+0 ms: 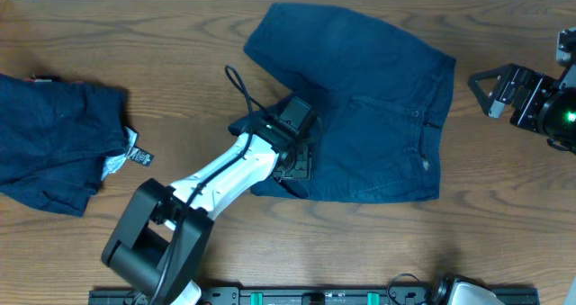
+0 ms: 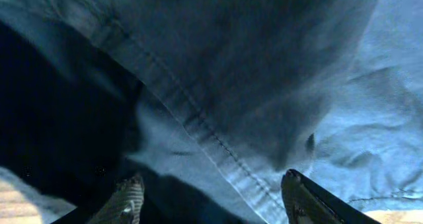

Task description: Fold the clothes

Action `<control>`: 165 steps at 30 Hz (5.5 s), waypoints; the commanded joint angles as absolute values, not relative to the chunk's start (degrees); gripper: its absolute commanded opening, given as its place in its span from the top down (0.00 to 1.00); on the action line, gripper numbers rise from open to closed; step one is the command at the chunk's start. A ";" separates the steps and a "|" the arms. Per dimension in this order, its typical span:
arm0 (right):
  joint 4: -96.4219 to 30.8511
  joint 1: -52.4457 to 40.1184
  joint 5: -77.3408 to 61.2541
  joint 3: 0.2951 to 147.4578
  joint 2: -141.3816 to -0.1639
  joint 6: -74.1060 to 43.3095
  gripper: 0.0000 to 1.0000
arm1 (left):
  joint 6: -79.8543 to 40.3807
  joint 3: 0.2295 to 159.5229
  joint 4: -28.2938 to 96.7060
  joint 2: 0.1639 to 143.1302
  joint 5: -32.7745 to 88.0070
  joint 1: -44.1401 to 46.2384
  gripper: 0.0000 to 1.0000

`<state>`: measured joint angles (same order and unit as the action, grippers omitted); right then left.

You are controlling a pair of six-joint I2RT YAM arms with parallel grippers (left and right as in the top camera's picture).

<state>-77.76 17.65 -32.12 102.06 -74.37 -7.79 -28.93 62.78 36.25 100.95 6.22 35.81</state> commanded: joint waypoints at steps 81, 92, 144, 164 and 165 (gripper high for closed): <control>-78.67 17.17 -31.53 103.18 -74.52 -5.08 0.01 | -32.80 62.89 23.46 99.77 -2.68 34.02 0.95; -78.89 17.17 -31.55 103.18 -74.52 -5.08 0.01 | -30.92 62.89 24.80 86.35 -7.07 30.61 0.94; -83.79 17.19 -18.22 103.00 -74.54 -4.93 0.01 | -19.16 62.87 37.85 86.06 -0.71 5.74 0.66; -66.26 5.63 -27.51 55.46 -72.40 -8.84 0.01 | -23.00 46.30 45.32 73.91 -2.96 5.80 0.57; -65.04 3.27 -27.94 53.87 -72.44 -10.11 0.01 | -22.98 46.30 45.17 73.87 -2.98 5.80 0.57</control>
